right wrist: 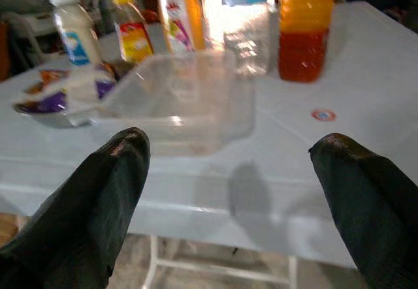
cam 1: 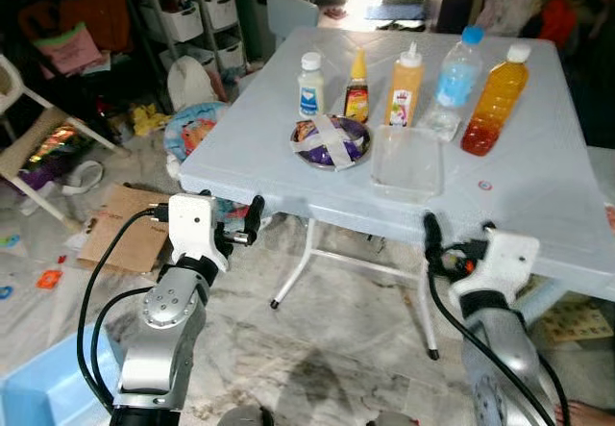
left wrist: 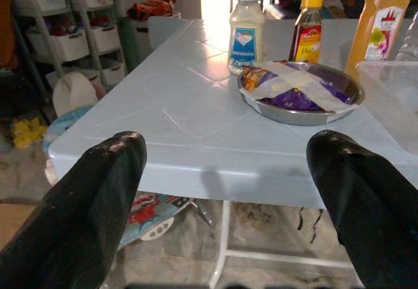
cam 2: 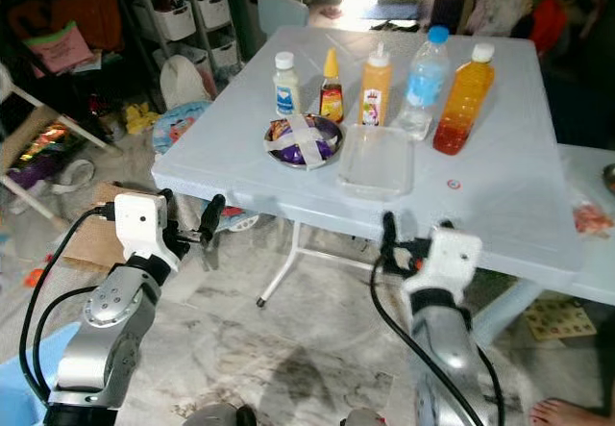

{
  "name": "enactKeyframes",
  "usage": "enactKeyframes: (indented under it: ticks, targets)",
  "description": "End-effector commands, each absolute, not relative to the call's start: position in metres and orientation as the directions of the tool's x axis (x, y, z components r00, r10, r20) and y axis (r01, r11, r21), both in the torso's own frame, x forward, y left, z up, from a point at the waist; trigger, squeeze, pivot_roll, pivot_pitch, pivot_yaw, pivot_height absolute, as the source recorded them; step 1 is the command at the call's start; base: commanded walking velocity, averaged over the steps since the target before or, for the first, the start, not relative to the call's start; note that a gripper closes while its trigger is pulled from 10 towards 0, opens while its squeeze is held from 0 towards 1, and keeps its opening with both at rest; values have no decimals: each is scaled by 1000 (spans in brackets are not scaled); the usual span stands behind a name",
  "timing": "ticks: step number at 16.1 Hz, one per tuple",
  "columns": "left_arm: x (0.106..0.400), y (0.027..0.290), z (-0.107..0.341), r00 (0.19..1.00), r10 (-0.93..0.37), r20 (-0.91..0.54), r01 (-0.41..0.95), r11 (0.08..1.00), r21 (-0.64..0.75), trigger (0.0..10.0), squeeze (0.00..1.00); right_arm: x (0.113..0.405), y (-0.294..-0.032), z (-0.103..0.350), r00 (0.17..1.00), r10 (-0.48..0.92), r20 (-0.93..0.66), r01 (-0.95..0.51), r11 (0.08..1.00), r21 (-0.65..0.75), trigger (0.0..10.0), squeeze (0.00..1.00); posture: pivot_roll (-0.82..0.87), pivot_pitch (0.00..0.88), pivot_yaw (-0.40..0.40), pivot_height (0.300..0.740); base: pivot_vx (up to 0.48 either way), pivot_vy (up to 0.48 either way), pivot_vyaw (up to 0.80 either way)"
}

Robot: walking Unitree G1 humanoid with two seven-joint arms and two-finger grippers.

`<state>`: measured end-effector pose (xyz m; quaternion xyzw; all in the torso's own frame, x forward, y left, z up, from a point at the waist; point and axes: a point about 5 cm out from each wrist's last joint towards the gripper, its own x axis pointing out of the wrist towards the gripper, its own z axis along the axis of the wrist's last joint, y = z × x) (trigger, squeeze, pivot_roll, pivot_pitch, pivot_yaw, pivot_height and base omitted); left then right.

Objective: Restocking fridge

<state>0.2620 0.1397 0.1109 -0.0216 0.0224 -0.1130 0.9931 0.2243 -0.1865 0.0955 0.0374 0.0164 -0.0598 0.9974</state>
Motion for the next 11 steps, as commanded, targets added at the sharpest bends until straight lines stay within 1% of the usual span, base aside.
enactKeyframes:
  ticks: [1, 2, 4, 8, 11]
  targets:
    - [259, 140, 107, 969, -239, -65, 235, 970, -57, 10000, 0, 224, -189, 101, 990, -140, -8, 140, 987, 84, 10000, 0, -110, 0, 112, 740, 0, 0, 0]
    - [258, 136, 104, 961, -266, -74, 263, 963, -54, 10000, 0, 224, -188, 105, 991, -135, 6, 134, 988, 72, 10000, 0, -114, 0, 107, 740, 0, 0, 0]
    - [263, 136, 107, 967, -249, -51, 246, 968, -56, 10000, 0, 225, -184, 106, 993, -119, 0, 119, 992, 37, 10000, 0, -103, 0, 99, 740, 0, 0, 0]
    - [260, 138, 108, 971, -234, -50, 231, 971, -60, 10000, 0, 224, -191, 104, 983, -180, -37, 179, 983, -28, 10000, 0, -99, 0, 89, 740, 0, 0, 0]
    - [260, 139, 108, 971, -234, -51, 231, 971, -60, 10000, 0, 225, -190, 103, 982, -182, -42, 180, 982, -49, 10000, 0, -99, 0, 91, 740, 0, 0, 0]
